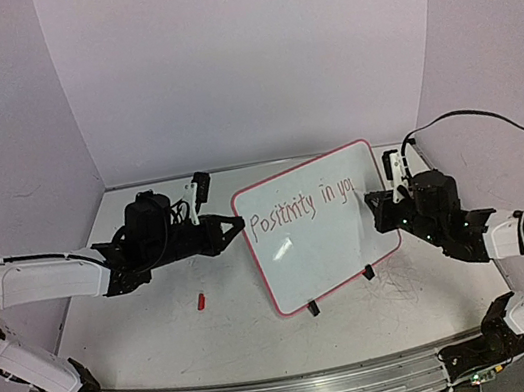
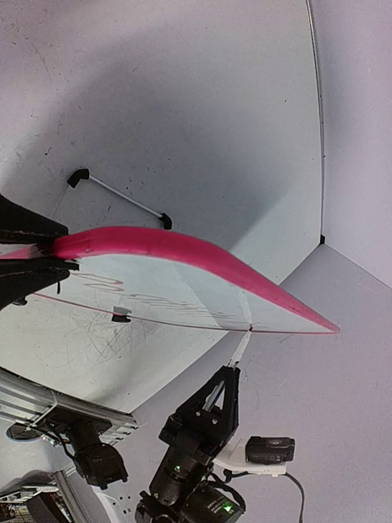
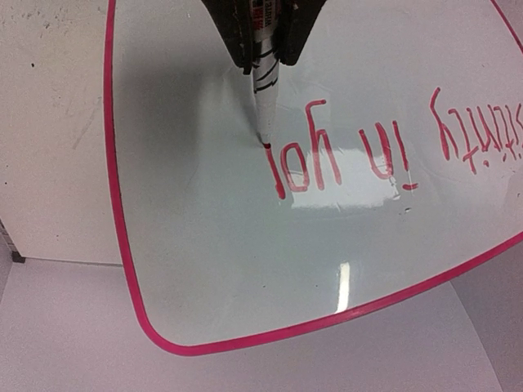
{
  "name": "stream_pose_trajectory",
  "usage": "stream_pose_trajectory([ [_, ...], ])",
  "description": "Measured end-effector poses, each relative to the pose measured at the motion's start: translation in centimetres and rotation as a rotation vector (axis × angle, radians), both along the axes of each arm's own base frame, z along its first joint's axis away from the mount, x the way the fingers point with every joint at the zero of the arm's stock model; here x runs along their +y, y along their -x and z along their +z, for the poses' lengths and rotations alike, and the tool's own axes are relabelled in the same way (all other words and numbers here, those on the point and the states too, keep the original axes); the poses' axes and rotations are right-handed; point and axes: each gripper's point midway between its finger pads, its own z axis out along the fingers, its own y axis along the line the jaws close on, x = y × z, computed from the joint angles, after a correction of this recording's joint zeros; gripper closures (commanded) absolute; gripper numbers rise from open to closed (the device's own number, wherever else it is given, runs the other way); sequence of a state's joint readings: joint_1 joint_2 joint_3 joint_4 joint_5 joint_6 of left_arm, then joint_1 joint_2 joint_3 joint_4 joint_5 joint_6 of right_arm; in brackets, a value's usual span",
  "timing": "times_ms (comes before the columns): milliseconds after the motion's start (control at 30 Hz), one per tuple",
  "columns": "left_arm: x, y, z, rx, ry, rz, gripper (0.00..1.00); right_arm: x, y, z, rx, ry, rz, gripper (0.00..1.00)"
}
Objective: Write a sentence on the whiteboard
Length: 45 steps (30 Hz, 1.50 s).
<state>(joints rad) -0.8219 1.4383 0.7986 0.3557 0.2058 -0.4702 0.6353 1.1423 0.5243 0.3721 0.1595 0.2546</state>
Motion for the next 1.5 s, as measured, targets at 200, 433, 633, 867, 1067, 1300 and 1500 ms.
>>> stream_pose_trajectory([
  [200, 0.0, 0.0, 0.0, 0.0, 0.0, 0.0, 1.0, -0.2, -0.3, 0.1, -0.004, 0.006, -0.018, 1.0],
  [433, 0.0, 0.0, 0.0, 0.001, 0.0, 0.0, 1.0, 0.0, -1.2, 0.9, -0.023, 0.004, -0.04, 1.0],
  [633, 0.0, 0.0, 0.0, 0.0, 0.0, 0.0, 1.0, 0.1, -1.7, 1.4, -0.037, 0.009, -0.047, 1.0],
  [867, 0.0, 0.0, 0.0, 0.001, 0.0, 0.0, 1.0, 0.2, -1.9, 1.7, -0.047, 0.015, -0.049, 1.0],
  [1067, 0.0, 0.0, 0.0, 0.001, 0.0, 0.0, 1.0, 0.2, -1.9, 1.7, -0.049, 0.018, -0.049, 1.0],
  [1300, 0.0, 0.0, 0.0, 0.0, 0.0, 0.0, 1.0, 0.2, -1.8, 1.8, -0.045, 0.011, -0.045, 1.0],
  [1500, 0.0, 0.0, 0.0, 0.0, 0.0, 0.0, 1.0, 0.1, -1.3, 1.3, -0.031, 0.013, -0.037, 1.0],
])
